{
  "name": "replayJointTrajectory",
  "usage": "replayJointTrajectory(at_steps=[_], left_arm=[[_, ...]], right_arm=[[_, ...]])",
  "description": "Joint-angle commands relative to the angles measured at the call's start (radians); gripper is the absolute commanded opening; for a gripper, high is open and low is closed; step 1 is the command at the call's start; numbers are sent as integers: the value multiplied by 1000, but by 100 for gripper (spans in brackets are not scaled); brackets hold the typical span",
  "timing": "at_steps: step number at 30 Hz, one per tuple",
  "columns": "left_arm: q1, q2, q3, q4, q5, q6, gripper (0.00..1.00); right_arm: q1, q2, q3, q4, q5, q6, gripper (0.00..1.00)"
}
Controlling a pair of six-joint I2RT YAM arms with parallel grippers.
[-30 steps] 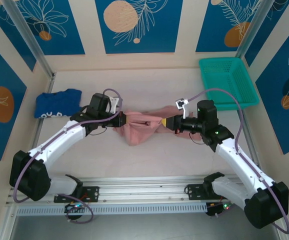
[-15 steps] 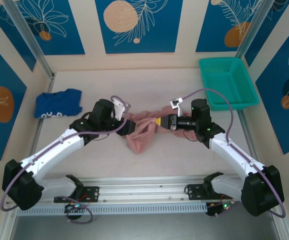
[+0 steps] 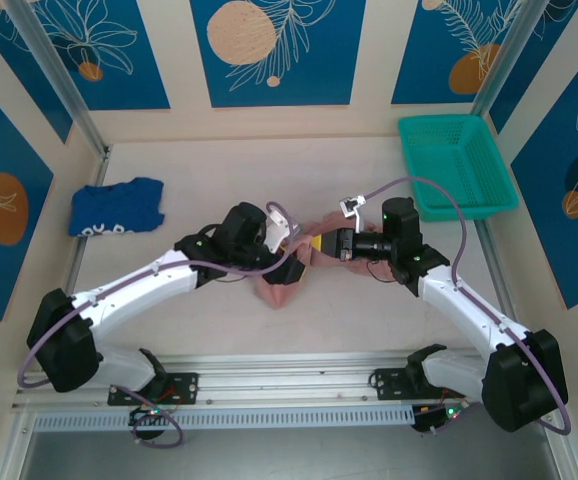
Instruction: Fold the inside-out t-shirt
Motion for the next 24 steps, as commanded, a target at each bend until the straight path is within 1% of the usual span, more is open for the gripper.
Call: replayJointTrajectory(at_steps=[1, 5, 12, 16, 20, 22, 23, 24], left_arm=[[14, 36, 66, -6, -27, 13, 50], [36, 53, 79, -11, -23, 16, 44], [60, 58, 79, -9, 14, 18, 30], [61, 73, 84, -13, 38, 24, 26], [63, 71, 87, -17, 49, 28, 13], [67, 52, 85, -13, 56, 21, 4], [69, 38, 84, -10, 64, 15, 1], [71, 18, 81, -6, 80, 3, 0]], right_arm=[[1, -7, 13, -12, 2, -1, 0], [-2, -16, 12, -24, 5, -6, 0], [-7, -19, 10, -26, 8, -6, 0], [-9, -22, 14, -25, 9, -4, 0], [-9, -23, 11, -32, 25, -5, 0], [-6, -23, 23, -90, 78, -27, 0], [0, -23, 39, -145, 133, -48, 0], [15, -20, 65, -226, 215, -78, 0]])
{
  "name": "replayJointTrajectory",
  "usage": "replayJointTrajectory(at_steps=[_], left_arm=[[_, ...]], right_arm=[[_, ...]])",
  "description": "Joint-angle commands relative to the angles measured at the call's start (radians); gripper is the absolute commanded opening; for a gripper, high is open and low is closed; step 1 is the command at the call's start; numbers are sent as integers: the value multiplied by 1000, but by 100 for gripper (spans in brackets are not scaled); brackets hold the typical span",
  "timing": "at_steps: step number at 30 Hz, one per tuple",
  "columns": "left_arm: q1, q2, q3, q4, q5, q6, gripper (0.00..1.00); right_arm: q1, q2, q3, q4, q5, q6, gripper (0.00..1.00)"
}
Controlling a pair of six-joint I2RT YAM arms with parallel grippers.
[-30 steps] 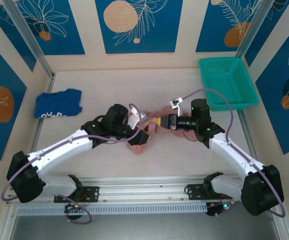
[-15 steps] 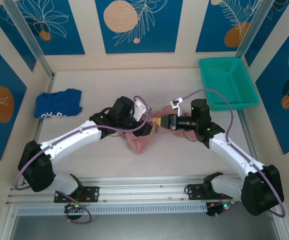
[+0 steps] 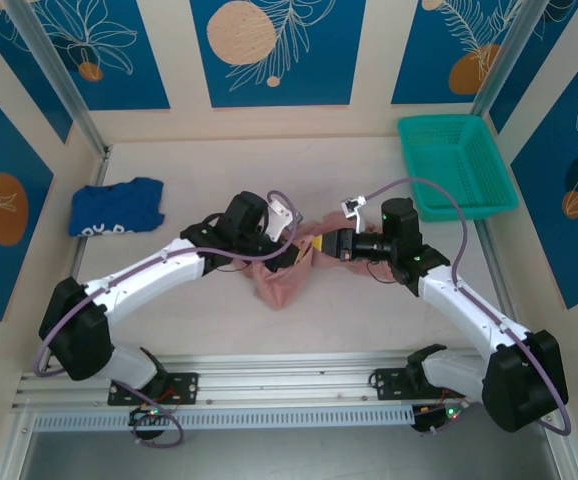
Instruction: Fold the inside-out t-shirt
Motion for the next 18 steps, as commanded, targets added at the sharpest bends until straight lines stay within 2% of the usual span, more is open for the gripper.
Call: replayJointTrajectory(at_steps=[1, 3, 5, 7, 9, 13, 18], left_arm=[[16, -69, 30, 7, 76, -19, 0], [21, -111, 29, 21, 137, -66, 0], [30, -140, 42, 22, 174, -133, 0], [47, -147, 71, -19, 183, -188, 0], [61, -145, 98, -72, 152, -217, 0], [68, -143, 119, -110, 111, -258, 0], [69, -129, 138, -113, 123, -277, 0]], right_arm=[[35, -11, 85, -237, 233, -96, 0], [86, 7, 142, -356, 402, -154, 0], [133, 15, 181, -417, 497, -203, 4], [170, 10, 217, -465, 565, -258, 17], [188, -13, 238, -495, 607, -319, 25], [214, -135, 176, -400, 505, -418, 34], [274, -217, 86, -228, 350, -456, 39]])
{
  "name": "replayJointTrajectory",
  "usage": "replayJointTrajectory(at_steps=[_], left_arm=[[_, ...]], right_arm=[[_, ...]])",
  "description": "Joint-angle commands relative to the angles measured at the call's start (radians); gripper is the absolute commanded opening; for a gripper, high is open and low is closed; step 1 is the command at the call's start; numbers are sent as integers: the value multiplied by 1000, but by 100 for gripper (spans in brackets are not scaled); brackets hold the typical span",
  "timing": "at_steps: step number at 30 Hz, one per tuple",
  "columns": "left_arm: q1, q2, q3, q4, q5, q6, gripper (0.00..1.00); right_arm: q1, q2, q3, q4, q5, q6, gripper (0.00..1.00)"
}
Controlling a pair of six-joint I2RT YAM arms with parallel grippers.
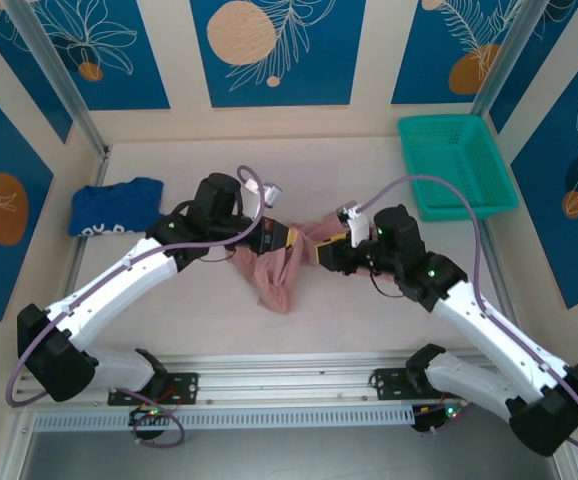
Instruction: Fold the inside-out t-shirt
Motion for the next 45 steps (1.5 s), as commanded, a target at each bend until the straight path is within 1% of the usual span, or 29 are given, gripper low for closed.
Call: replayJointTrajectory(at_steps=[1, 4, 6, 9, 12, 14, 15, 18, 19, 20, 23, 24, 26, 27, 29, 30, 31, 32, 34, 37, 39, 42, 44, 45], left_arm=[[7, 8, 47, -29, 16, -34, 0], [7, 8, 50, -29, 28, -38, 0], [6, 5, 48, -33, 28, -38, 0], [6, 2, 47, -29, 32, -40, 0], [6, -1, 45, -30, 30, -43, 0], [6, -1, 46, -36, 29, -39, 0], [6, -3, 46, -38, 25, -38, 0], [15, -7, 45, -43, -2, -37, 0], [20, -9, 44, -45, -19, -37, 0], [26, -13, 42, -46, -45, -37, 0], [35, -38, 19, -43, -180, -25, 1], [35, -50, -1, -31, -217, -21, 4], [37, -74, -34, -21, -273, -12, 15], [37, -92, -57, -17, -295, -7, 18], [37, -127, -99, -9, -315, 4, 31], [36, -148, -124, -8, -324, 7, 39], [35, -170, -151, -3, -330, 9, 44], [34, -186, -175, 2, -332, 9, 47], [24, -215, -232, 17, -333, 13, 51], [-1, -207, -285, 52, -306, 22, 54], [-16, -177, -295, 68, -304, 31, 54], [-17, -117, -277, 48, -391, 19, 53], [-17, -76, -264, 69, -388, 33, 53], [-17, -53, -257, 91, -364, 37, 52]], right_arm=[[51, -7, -41, 132, -105, -74, 39], [98, 39, -38, 193, -102, -82, 39], [114, 70, -34, 225, -66, -82, 40], [117, 113, -26, 260, -17, -81, 40], [113, 151, -19, 302, 0, -77, 40], [113, 166, -19, 323, 8, -71, 38], [113, 168, -22, 333, 17, -65, 33], [112, 162, -30, 333, 18, -59, 9], [111, 158, -31, 322, 14, -56, 3], [110, 154, -33, 313, 8, -53, 0], [101, 142, -44, 307, -14, -5, 0], [93, 139, -50, 321, -29, 28, 0], [76, 139, -62, 354, -61, 98, 0], [65, 140, -68, 377, -77, 142, 0], [36, 145, -83, 421, -113, 219, 0], [21, 148, -88, 442, -131, 263, 0], [4, 152, -93, 461, -152, 303, 0], [-9, 155, -94, 477, -169, 333, 0], [-33, 168, -91, 504, -204, 392, 0], [-50, 173, -85, 524, -236, 421, 0], [-60, 172, -78, 517, -254, 411, 0], [-79, 165, -65, 471, -278, 379, 0], [-92, 160, -62, 449, -295, 370, 0], [-95, 158, -63, 446, -298, 372, 0]])
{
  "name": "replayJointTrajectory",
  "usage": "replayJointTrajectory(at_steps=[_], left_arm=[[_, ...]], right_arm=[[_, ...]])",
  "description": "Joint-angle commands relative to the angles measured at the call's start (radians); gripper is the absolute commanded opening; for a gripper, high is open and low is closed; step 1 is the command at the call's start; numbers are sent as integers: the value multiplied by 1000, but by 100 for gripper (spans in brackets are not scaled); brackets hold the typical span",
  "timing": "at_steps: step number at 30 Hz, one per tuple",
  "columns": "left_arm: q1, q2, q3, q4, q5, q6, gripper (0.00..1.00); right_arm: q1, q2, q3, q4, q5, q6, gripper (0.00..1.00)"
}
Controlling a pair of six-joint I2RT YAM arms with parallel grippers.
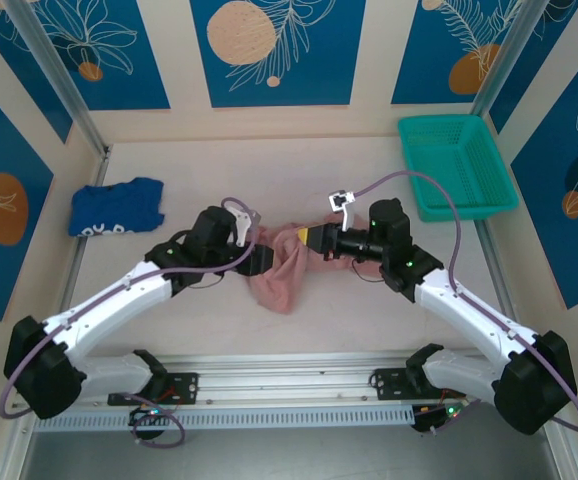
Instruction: Fold the inside-out t-shirt
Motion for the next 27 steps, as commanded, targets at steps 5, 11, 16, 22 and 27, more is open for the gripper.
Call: replayJointTrajectory(at_steps=[5, 11, 16, 22, 27], left_arm=[[-1, 137, 59, 147, 132, 26, 22], [121, -28, -69, 432, 539, -28, 0], [157, -181, -165, 526, 652, -10, 0], [164, -183, -163, 320, 412, 112, 0], [164, -9, -53, 115, 77, 146, 5]], right_arm=[[-36, -45, 28, -71, -40, -17, 0], [-203, -101, 108, -339, -93, -105, 0], [-256, -89, 150, -424, -184, -172, 0], [-262, -56, 185, -450, -311, -200, 0], [-235, -47, 149, -312, -432, -120, 0]])
